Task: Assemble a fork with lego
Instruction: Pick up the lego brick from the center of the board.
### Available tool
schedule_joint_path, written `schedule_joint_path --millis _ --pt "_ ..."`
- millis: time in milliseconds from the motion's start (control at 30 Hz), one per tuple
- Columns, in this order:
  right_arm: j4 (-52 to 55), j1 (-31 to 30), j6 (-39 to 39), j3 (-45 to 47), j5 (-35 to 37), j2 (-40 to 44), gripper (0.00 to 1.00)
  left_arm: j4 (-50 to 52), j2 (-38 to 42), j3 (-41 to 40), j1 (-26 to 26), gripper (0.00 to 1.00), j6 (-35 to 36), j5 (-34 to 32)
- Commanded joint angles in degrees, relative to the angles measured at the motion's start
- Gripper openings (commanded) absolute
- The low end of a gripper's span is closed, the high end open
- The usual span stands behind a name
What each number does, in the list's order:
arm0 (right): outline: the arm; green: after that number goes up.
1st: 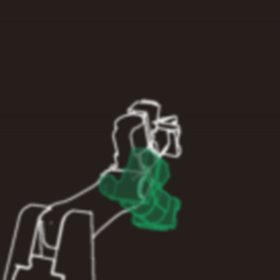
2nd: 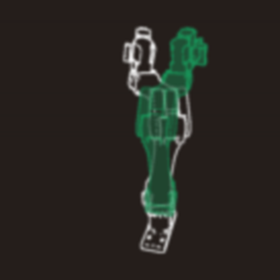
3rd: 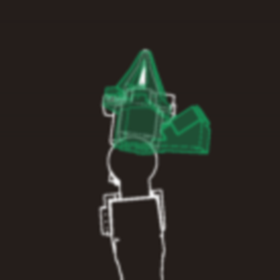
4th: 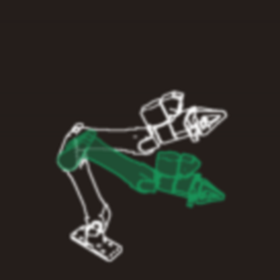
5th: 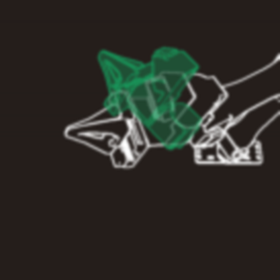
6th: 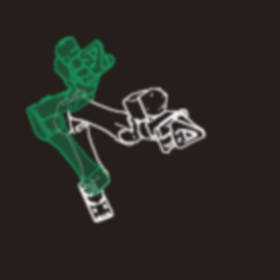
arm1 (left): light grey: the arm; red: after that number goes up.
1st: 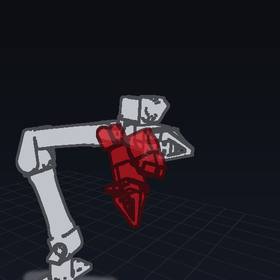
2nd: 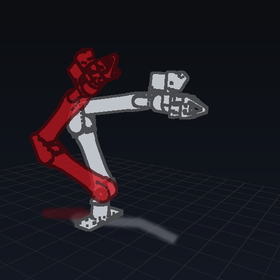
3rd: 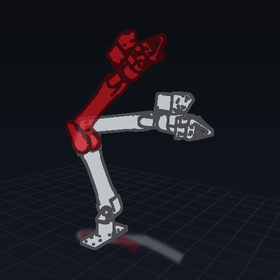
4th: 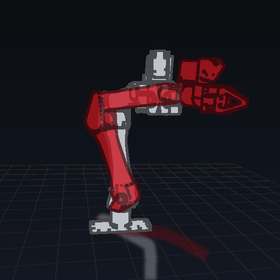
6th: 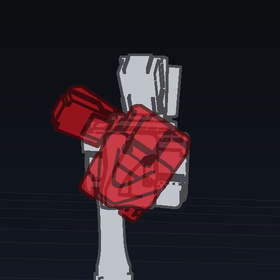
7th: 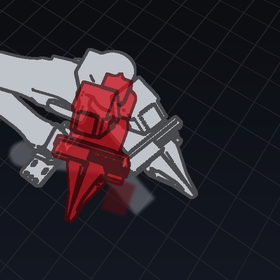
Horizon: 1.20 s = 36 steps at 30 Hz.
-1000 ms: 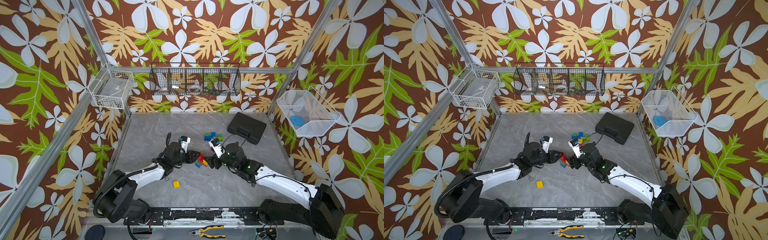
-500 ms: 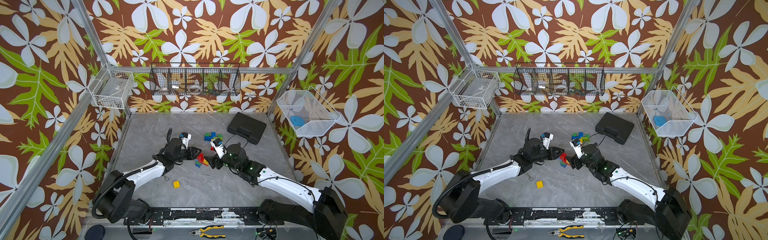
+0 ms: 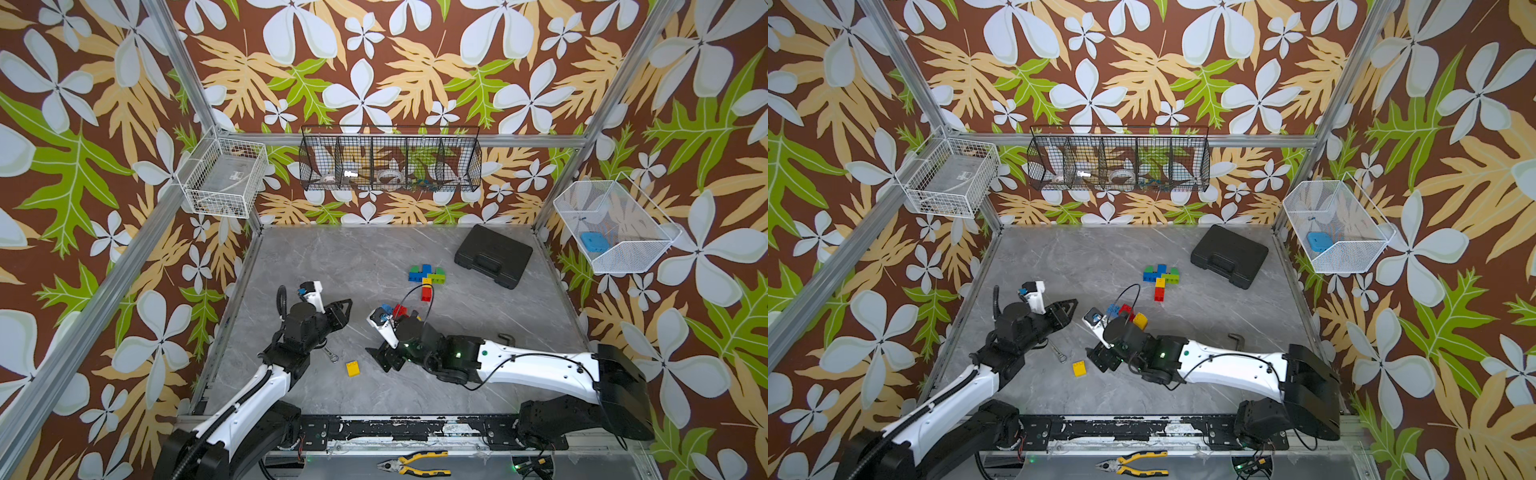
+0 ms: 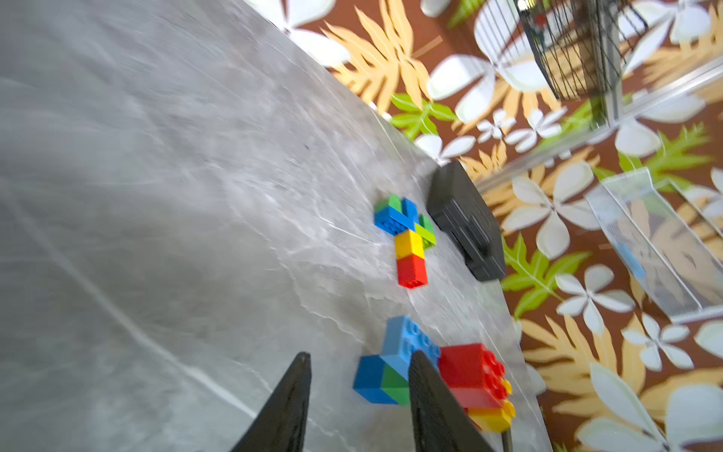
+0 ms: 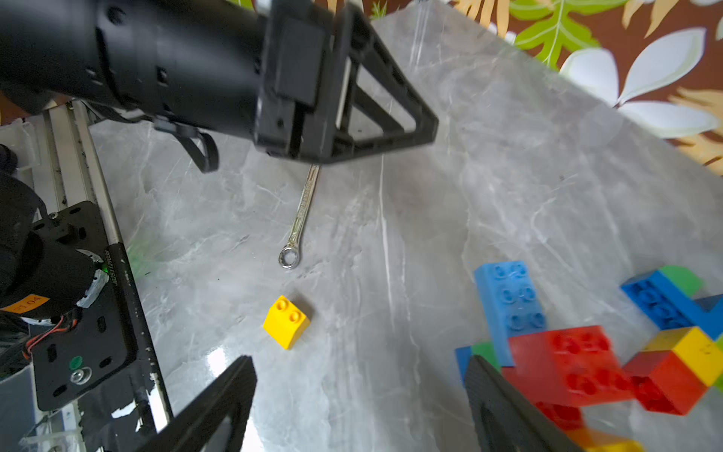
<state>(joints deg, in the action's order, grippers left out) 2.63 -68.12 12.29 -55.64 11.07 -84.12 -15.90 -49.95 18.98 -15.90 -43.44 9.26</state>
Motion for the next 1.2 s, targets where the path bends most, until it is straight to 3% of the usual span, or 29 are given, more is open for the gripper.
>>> schedule_joint_path --millis 0,167,300,500,867,1167 --pt "-0.3 -2.1 11.5 -2.0 4.6 -5.2 0.85 4.1 5.5 -2.0 4.1 0.46 -2.0 -1.1" --pt "2.8 -4.2 23.1 -7.9 3.5 -15.4 0.82 13.6 11.4 -2.1 9.9 0.49 -0.5 -0.4" --pt "6.4 -7.1 29.6 -12.4 6.7 -20.4 0.81 19.1 14.4 -2.2 13.7 0.52 0.0 -0.5" --pt "13.1 -7.6 37.4 -17.7 9.6 -27.2 0.77 22.5 15.0 -1.9 15.7 0.53 -0.4 -0.4" --pt "18.1 -8.9 38.9 -24.9 11.4 -33.7 0.67 22.3 14.5 -1.3 15.7 0.53 0.5 1.5" --pt "21.5 -9.0 39.4 -27.9 13.3 -36.2 0.53 21.5 14.5 -1.7 15.7 0.52 0.7 2.2"
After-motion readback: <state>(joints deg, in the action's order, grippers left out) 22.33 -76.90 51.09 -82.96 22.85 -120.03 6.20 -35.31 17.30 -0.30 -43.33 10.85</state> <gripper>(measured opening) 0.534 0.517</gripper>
